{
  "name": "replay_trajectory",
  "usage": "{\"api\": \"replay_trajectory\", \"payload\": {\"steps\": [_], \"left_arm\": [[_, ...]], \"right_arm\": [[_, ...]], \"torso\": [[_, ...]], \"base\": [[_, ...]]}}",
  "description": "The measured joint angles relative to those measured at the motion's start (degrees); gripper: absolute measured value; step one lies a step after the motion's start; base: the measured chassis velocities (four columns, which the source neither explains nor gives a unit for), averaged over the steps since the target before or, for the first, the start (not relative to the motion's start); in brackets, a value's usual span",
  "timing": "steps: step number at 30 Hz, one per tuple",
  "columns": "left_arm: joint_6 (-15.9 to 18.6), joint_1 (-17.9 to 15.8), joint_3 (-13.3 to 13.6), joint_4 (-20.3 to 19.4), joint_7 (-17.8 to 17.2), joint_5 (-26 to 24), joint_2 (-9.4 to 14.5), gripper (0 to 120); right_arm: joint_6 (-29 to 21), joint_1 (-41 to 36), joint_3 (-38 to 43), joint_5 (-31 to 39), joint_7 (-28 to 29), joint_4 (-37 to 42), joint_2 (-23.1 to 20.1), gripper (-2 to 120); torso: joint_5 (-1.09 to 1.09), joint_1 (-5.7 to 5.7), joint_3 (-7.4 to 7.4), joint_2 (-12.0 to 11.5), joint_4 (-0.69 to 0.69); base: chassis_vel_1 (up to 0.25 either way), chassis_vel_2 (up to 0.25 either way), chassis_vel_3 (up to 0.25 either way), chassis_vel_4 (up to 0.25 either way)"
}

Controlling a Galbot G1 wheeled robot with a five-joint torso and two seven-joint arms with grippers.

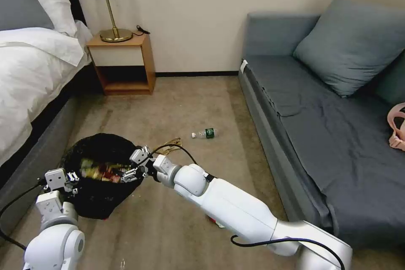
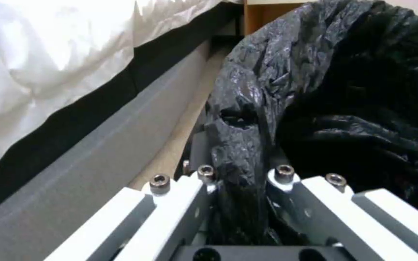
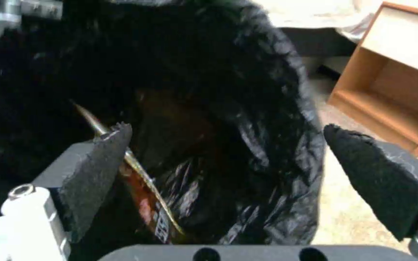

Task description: Pick up the trash bin, then pick up the garbage on the floor and place it into the trash bin.

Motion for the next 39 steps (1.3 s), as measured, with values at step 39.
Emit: {"api": "replay_trajectory", "payload": {"steps": [39], "left_arm": [[-0.81, -0.86, 0.51, -0.65, 1.47, 1.65, 0.52, 4]], "right_arm": [[-0.9, -6.06, 21.31, -4.69, -2.5, -3.22, -25.23, 100]], "torso": [[0.01, 0.0, 0.0, 0.0, 0.0]], "base": [[0.0, 0.0, 0.0, 0.0]]}}
